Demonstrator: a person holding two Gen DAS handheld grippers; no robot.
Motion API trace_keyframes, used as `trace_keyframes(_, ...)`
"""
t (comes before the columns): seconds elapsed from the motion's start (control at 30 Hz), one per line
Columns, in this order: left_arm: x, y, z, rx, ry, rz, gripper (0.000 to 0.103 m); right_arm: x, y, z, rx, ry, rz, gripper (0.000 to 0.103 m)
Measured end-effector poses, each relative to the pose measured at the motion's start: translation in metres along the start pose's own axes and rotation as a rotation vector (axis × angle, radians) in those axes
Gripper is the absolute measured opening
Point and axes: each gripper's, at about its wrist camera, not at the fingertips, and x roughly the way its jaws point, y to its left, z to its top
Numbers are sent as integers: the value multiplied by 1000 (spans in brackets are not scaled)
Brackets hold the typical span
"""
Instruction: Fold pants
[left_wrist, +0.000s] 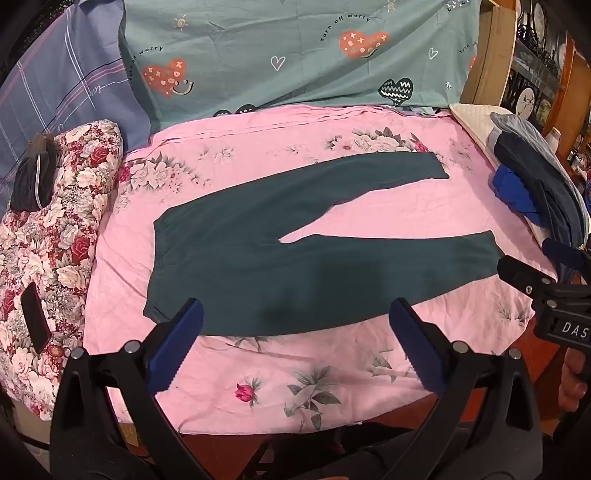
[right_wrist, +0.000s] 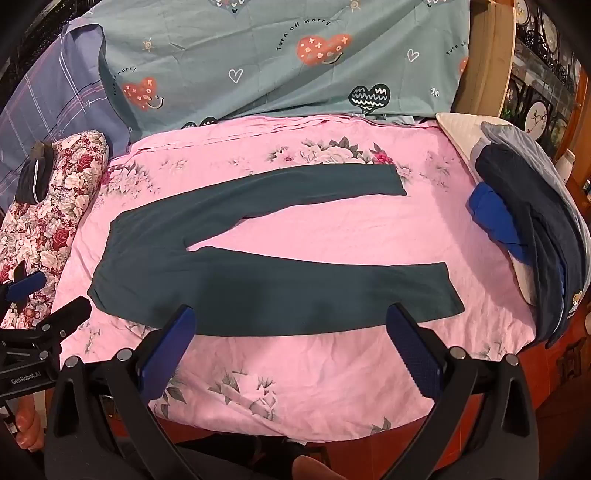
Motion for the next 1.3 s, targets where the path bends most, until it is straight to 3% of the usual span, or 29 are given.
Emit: trace_keyframes(1.3,8,-5,6,6,8,0,101,13,-2,5,-3,25,1,102)
